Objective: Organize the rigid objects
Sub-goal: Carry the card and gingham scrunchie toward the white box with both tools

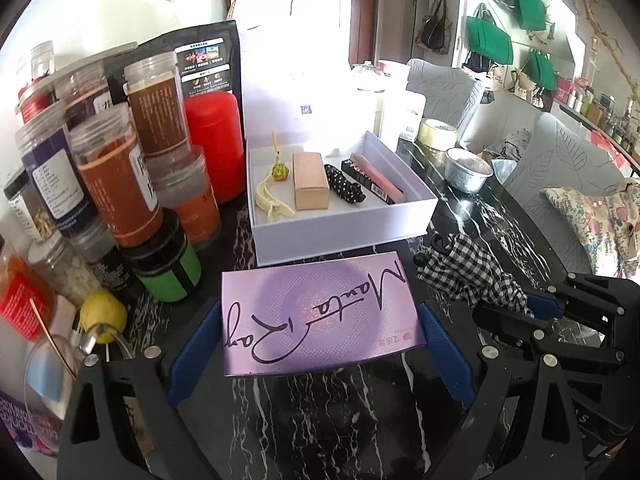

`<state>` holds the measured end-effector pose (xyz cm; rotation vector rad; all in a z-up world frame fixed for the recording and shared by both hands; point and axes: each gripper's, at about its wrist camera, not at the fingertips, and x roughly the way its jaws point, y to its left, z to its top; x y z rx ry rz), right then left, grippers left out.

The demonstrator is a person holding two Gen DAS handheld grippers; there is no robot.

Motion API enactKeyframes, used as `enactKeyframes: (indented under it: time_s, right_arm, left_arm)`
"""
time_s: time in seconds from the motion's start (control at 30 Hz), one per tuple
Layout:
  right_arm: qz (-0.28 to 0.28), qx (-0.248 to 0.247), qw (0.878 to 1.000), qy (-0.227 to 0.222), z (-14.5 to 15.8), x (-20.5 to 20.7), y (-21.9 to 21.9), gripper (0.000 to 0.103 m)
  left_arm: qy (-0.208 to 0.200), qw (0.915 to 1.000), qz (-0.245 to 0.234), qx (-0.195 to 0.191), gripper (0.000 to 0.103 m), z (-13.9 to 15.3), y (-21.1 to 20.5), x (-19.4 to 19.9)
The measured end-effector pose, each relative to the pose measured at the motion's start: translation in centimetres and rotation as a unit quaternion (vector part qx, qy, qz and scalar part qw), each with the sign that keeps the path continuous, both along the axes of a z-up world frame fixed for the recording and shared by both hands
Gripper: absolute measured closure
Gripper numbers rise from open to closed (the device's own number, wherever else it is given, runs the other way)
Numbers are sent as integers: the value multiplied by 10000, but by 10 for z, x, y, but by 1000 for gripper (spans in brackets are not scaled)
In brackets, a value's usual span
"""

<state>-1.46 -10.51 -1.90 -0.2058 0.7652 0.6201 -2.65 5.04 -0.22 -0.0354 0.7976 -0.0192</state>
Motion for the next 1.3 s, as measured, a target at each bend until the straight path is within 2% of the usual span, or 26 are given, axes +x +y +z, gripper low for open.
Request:
enactKeyframes:
  time_s: [0.43,0.93,1.3]
  right_arm:
    - [-138,120,9997,-146,24,20,3,84]
    - [-220,189,9989,-374,53,74,6,84]
    - [-328,215,9982,-464,62,118,8,84]
  left_arm:
    - [-241,9996,-153,-6,6,25,-1,38]
    - [-568,9980,-266,15,6,56,-6,96]
    - [-572,9981,-229,-95,6,59,-2,148]
